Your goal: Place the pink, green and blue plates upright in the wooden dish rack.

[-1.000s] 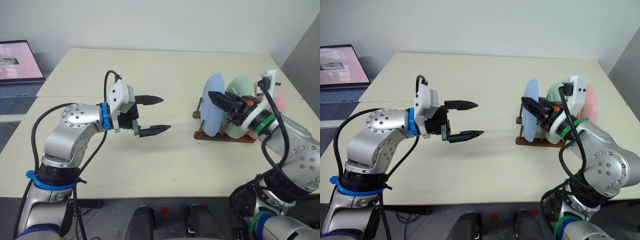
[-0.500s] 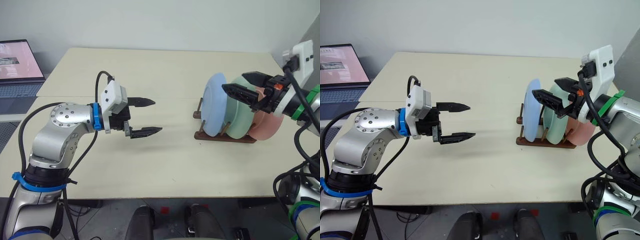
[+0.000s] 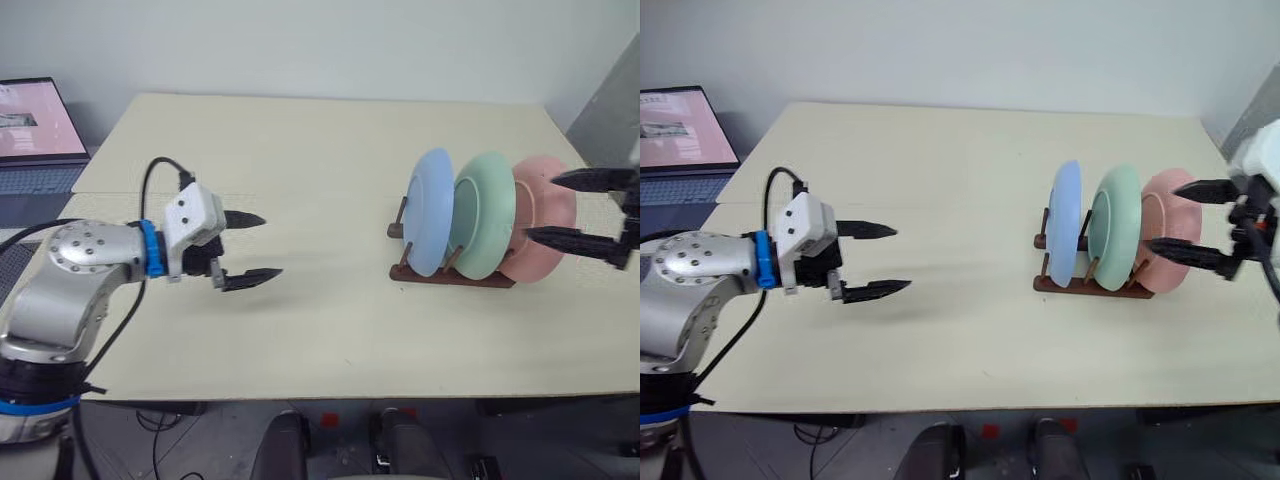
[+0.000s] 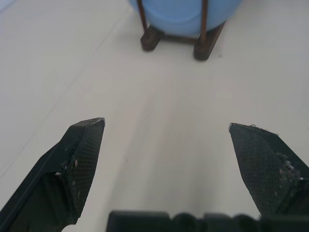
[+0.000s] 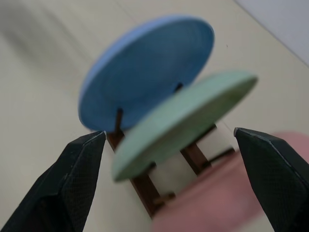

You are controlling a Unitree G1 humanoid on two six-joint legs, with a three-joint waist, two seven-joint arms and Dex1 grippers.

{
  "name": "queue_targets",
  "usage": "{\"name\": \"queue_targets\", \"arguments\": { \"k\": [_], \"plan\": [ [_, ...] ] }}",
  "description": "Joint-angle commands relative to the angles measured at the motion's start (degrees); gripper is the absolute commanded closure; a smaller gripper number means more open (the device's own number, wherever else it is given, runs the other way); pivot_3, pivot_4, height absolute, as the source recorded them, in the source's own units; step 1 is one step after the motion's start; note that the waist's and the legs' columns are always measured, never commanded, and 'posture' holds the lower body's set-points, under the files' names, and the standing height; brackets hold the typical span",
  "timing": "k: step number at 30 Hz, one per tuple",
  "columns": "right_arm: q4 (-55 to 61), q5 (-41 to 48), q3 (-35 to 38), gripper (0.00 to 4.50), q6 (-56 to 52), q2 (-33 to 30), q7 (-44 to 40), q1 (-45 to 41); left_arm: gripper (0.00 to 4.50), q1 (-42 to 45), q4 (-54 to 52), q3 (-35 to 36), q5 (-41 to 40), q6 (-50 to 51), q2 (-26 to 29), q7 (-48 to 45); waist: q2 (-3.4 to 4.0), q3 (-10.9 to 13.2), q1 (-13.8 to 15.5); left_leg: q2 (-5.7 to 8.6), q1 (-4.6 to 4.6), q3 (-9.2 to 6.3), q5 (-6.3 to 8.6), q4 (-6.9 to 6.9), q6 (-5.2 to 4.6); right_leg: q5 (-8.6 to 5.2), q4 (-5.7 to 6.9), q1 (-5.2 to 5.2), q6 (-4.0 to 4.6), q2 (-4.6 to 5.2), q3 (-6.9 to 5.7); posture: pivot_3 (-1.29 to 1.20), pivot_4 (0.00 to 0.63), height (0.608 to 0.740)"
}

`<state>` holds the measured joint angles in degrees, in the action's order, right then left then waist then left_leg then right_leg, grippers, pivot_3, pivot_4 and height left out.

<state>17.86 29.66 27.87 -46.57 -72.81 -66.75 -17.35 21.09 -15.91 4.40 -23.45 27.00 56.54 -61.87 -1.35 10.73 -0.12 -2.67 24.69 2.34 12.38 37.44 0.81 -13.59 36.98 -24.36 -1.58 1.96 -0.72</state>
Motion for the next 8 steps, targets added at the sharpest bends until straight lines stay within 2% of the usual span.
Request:
{"name": "queue_targets", "arguments": {
  "k": [1,8],
  "plan": [
    [-5.4,-4.58,4.4,0.04,10.7,-3.33,-7.57,4.24,0.0,-1.96,-2.67,4.25,0.91,-0.72,2.84,0.24,0.0,0.0,0.01,-0.02,-0.01,0.0,0.0,0.0,0.0,0.0,0.01,0.0,0.0,0.0,-0.01,0.0,0.15,0.74],
    [-12.08,-8.44,4.42,0.04,20.49,-5.23,-12.76,8.53,0.0,-6.63,-2.73,6.57,0.68,-0.25,4.77,-0.33,0.02,-0.01,-0.01,-0.05,-0.14,0.07,0.0,-0.08,0.01,-0.01,0.05,0.01,0.02,0.06,0.04,0.0,0.15,0.74]
  ]
}}
